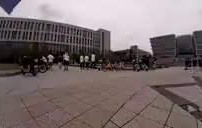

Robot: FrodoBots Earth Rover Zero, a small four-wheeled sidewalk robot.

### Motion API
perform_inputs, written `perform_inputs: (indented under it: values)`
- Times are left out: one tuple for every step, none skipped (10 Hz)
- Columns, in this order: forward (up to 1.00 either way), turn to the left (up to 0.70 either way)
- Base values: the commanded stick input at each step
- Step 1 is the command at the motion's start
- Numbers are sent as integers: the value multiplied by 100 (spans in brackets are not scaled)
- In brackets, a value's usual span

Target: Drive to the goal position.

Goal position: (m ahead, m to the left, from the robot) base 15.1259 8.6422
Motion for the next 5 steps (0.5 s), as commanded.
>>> perform_inputs:
  values:
    - [60,-14]
    - [59,-14]
    - [58,-14]
    - [58,-13]
    - [56,-13]
